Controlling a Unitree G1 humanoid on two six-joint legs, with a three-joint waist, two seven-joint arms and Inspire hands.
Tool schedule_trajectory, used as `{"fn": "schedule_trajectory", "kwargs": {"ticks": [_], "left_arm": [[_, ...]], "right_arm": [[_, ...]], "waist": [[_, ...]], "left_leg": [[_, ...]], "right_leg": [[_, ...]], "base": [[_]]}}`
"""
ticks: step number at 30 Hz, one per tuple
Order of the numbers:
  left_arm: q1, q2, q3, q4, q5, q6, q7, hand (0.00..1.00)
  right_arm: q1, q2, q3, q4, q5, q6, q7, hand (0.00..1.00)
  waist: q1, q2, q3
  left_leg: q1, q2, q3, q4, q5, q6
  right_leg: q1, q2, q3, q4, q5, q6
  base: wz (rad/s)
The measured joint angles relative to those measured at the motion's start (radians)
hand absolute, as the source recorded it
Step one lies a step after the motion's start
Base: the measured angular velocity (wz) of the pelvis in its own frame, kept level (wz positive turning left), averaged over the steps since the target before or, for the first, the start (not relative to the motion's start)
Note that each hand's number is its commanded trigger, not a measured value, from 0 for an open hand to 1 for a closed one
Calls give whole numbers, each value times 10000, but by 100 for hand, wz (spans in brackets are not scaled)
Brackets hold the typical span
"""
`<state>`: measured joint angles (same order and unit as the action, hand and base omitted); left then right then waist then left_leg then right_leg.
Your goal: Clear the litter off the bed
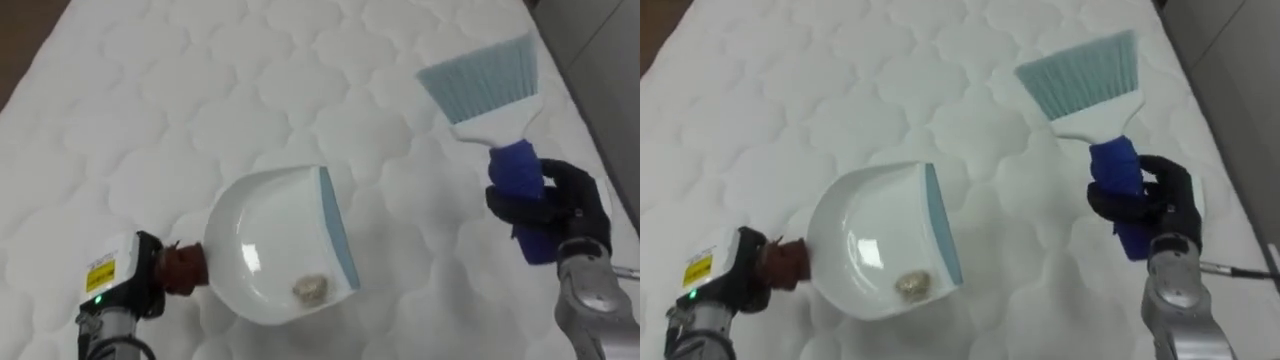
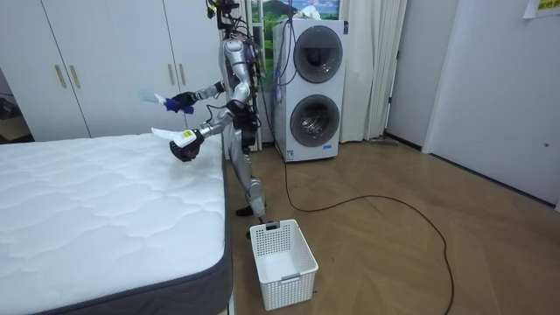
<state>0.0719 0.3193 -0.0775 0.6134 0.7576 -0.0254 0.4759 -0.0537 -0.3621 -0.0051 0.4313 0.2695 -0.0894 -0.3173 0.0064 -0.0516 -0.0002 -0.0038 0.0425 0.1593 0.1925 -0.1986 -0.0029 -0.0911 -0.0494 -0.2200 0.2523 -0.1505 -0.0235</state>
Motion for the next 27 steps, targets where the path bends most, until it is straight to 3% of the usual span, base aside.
{"fn": "schedule_trajectory", "kwargs": {"ticks": [5, 8, 11, 13, 16, 20, 25, 27], "left_arm": [[41, -20, 11, -500, -15, -95, -24, 100], [78, -20, 11, -648, -69, -188, -70, 100], [80, -58, 9, -782, -76, -244, -78, 100], [152, -171, 12, -1033, -48, -250, -121, 100], [285, -197, 21, -1523, -316, -336, -132, 100], [392, -203, 207, -1750, -845, -498, -131, 100], [814, -287, 709, -1911, -874, -490, -144, 100], [931, -311, 759, -1918, -872, -482, -149, 100]], "right_arm": [[225, 73, -13, -961, -476, -1, -72, 0], [288, 90, -14, -1627, -734, -211, -369, 0], [357, 108, -36, -2042, -796, -263, -724, 0], [458, 273, -281, -2138, -1400, -318, -1015, 0], [581, 397, -552, -2240, -1783, -318, -1246, 0], [645, 397, -572, -2627, -1749, -323, -1300, 0], [710, 378, -578, -2951, -1871, -449, -1340, 0], [732, 379, -575, -2965, -2068, -450, -1335, 0]], "waist": [[17, 75, -11], [12, 218, -17], [-4, 350, -12], [-72, 418, -9], [-157, 399, -15], [1, 332, -22], [253, 110, -127], [294, 99, -123]], "left_leg": [[168, -22, -54, 52, -1, 1], [273, -35, -184, 70, -9, 2], [333, -88, -410, 84, -17, 8], [323, -213, -831, 142, 24, 46], [278, -389, -1332, 127, 116, 85], [242, -409, -1476, 114, 151, 98], [231, -424, -1739, 84, 148, 93], [194, -433, -1945, 92, 149, 91]], "right_leg": [[224, -7, -63, 24, 13, 25], [454, -7, -182, 24, 18, 41], [675, -45, -325, 35, -41, 95], [844, -92, -311, 56, -178, 155], [1002, -154, -278, 76, -316, 201], [1036, -145, -298, 8, -319, 202], [1281, -64, -309, -353, -318, 208], [1307, -51, -303, -354, -318, 208]], "base": [[5], [14], [29], [48], [56], [19], [16], [30]]}}
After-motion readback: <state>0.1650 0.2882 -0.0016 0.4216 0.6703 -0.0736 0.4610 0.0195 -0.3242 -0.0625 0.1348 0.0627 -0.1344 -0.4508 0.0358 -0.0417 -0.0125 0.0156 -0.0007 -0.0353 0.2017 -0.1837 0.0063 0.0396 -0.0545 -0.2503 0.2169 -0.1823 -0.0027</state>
